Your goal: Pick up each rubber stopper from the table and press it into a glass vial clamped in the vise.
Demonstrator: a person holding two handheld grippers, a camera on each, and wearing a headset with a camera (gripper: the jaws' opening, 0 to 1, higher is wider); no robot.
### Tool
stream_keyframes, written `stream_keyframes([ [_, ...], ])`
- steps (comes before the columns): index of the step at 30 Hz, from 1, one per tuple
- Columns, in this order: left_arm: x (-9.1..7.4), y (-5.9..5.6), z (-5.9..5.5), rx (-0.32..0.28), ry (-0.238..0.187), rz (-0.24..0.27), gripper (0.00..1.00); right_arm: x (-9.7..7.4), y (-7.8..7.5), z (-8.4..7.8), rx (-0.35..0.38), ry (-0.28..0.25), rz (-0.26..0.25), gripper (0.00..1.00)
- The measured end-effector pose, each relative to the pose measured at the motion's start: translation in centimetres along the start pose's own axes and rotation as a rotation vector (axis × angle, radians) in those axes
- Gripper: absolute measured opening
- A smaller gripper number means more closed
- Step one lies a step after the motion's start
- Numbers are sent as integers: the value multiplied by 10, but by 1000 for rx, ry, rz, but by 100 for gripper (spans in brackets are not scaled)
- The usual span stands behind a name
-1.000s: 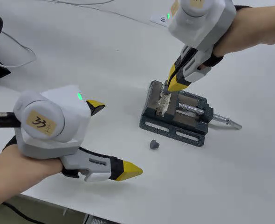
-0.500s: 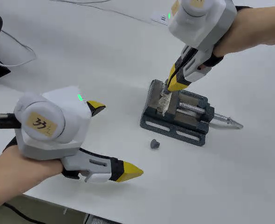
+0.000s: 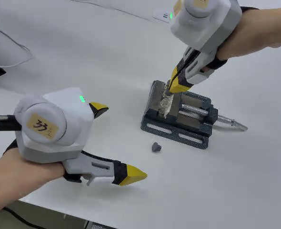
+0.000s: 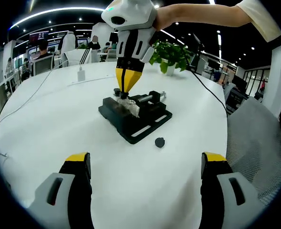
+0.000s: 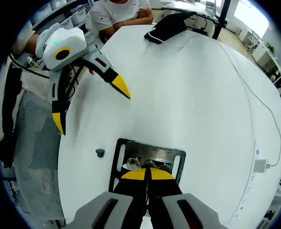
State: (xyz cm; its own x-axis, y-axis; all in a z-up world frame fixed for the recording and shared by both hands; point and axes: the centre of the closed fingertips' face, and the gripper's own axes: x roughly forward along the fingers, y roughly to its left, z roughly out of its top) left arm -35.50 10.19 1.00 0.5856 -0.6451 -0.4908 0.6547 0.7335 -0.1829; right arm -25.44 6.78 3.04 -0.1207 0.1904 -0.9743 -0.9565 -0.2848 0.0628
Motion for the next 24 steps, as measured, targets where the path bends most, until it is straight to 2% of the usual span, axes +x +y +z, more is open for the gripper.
stream_keyframes([
  [7,2,1,0,-6,-2,-3,96,2,-1,-1,-19,30,-20,0],
  [10,3,0,-2,-10,1,-6,96,1,-1,-1,7,26,-9,0],
  [14,4,0,-3,-12,3,-5,95,2,-1,-1,-16,38,-19,0],
  [17,5,-1,-3,-13,6,-7,95,3,-1,0,0,27,-26,0],
  [24,5,-2,0,-10,3,-5,95,5,-3,-1,-3,45,-30,0],
])
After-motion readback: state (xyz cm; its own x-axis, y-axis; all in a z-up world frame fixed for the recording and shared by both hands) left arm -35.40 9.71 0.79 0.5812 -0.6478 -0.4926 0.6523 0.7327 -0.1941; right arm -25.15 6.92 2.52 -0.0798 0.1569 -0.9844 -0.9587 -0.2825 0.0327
